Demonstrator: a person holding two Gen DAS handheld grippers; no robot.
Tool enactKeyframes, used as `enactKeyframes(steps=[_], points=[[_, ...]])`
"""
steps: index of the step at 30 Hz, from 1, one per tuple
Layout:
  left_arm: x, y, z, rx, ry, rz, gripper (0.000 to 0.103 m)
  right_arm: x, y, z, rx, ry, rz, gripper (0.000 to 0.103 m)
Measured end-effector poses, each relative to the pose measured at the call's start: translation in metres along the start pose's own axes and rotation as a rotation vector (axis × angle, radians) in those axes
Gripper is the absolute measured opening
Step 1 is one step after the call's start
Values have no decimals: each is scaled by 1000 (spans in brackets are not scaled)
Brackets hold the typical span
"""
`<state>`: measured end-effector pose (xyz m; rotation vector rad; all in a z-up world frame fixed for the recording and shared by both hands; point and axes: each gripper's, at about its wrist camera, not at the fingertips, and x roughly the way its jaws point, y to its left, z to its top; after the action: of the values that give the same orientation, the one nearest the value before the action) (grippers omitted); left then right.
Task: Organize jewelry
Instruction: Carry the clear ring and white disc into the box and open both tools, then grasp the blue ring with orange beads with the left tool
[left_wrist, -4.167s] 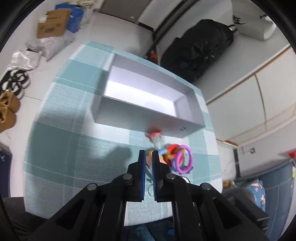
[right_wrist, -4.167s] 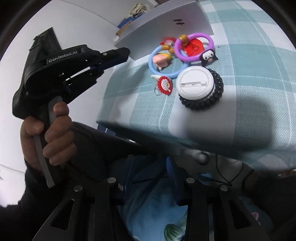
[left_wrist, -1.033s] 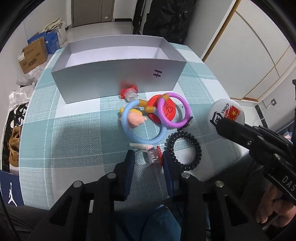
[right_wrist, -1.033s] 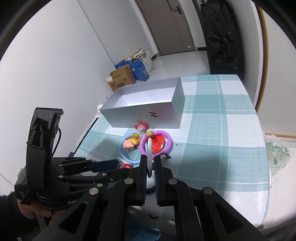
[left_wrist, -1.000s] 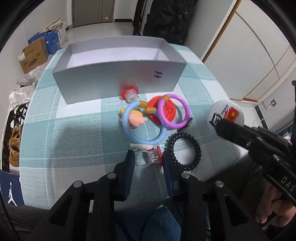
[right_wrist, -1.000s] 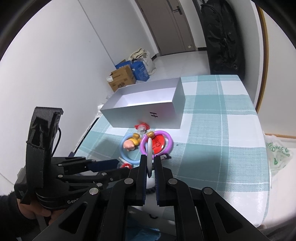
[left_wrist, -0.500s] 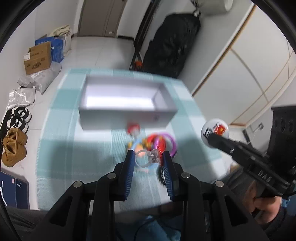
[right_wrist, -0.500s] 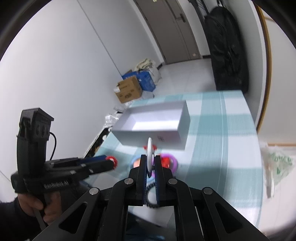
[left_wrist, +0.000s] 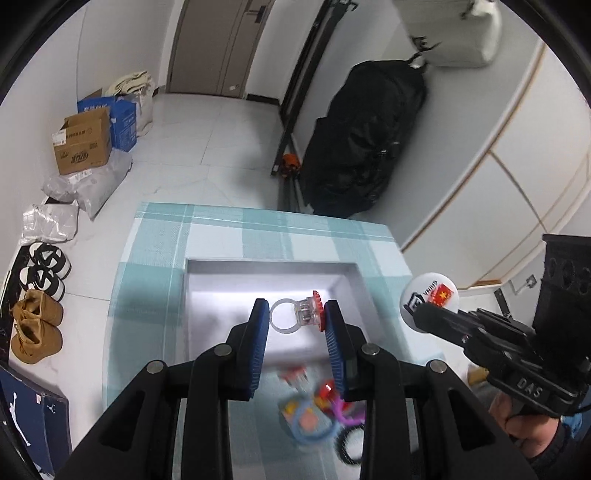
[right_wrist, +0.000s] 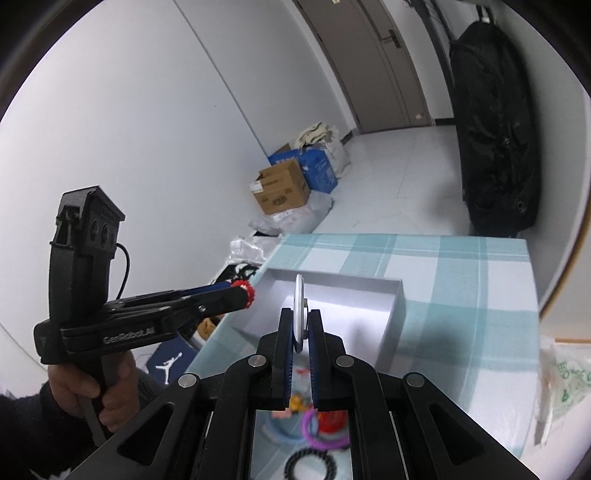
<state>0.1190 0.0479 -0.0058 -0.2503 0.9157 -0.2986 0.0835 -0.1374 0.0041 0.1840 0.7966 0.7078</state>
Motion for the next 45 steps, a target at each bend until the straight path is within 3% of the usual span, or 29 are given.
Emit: enactKeyframes(steps=[10, 13, 14, 15, 17, 18, 25, 30, 39, 45], points=[[40, 18, 12, -25, 87, -32, 25, 65, -28, 11, 6, 110, 14, 7], [48, 22, 16, -37, 116, -69, 26, 74, -34, 13, 7, 103, 26, 12], [50, 23, 17, -38, 128, -80, 29, 74, -35, 13, 0, 93, 20, 15], [51, 23, 18, -37, 130, -76, 33, 74, -36, 14, -7, 87, 19, 25], [48, 24, 18, -34, 108, -58, 63, 71, -37, 14, -17, 74, 23, 37], [44, 25, 18, -36, 85, -60, 65, 67, -37, 13, -27, 58, 18, 45], [42, 26, 16, -35, 69, -55, 66, 49, -36, 15, -51, -24, -21, 65], [31, 23, 11, -19, 30, -41, 66, 47, -35, 13, -53, -30, -51, 70], [7, 21, -4, 6, -64, 74, 66, 24, -40, 2, -1, -94, -89, 84], [0, 16, -19, 12, -80, 111, 66, 11, -34, -10, -8, -101, -110, 90]])
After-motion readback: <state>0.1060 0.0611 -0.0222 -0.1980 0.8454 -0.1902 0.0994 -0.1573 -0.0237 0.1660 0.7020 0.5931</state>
